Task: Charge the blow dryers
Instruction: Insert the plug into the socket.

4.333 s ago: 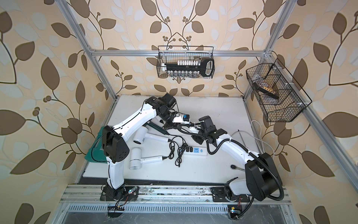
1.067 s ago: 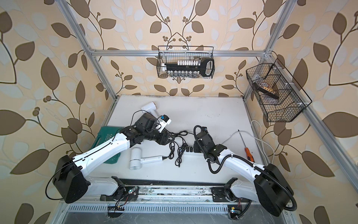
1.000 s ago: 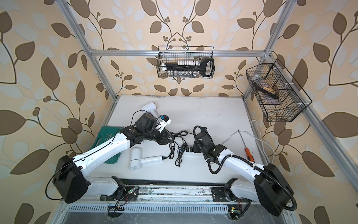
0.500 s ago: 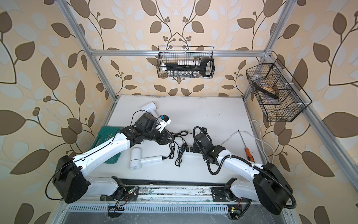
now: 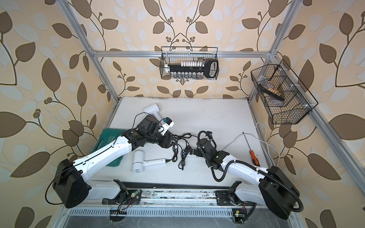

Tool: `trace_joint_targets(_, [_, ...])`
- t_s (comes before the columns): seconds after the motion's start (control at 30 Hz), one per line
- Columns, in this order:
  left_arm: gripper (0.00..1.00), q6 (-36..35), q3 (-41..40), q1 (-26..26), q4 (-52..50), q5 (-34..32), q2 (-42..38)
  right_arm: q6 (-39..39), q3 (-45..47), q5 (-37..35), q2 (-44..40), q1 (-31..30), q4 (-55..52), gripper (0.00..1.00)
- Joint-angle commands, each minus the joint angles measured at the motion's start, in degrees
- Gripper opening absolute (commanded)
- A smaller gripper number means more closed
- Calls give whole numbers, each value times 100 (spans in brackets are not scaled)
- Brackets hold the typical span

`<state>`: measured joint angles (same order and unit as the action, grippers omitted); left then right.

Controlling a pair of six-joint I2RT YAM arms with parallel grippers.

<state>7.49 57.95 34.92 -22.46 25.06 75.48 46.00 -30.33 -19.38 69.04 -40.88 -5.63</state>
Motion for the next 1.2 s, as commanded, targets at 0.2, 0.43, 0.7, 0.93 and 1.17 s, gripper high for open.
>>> trace_joint_targets(0.2, [58,-106,41,41,35,-27,-201,876,239,-42,92,-100,-766,0])
trace_joint_targets(0.43, [58,-124,75,36,11,-27,-204,1258,146,-439,218,-260,-1217,0])
trace_joint_targets(0.7, [58,-159,128,41,-45,-39,-201,1317,-182,-1535,564,-973,-1764,0])
trace_joint_targets(0.93, [58,-179,99,40,-73,-71,-249,1860,140,-1300,764,-1034,-1307,0])
trace_joint_targets(1.17, [58,-165,49,37,-50,-77,-297,2277,444,-808,912,-997,-659,0])
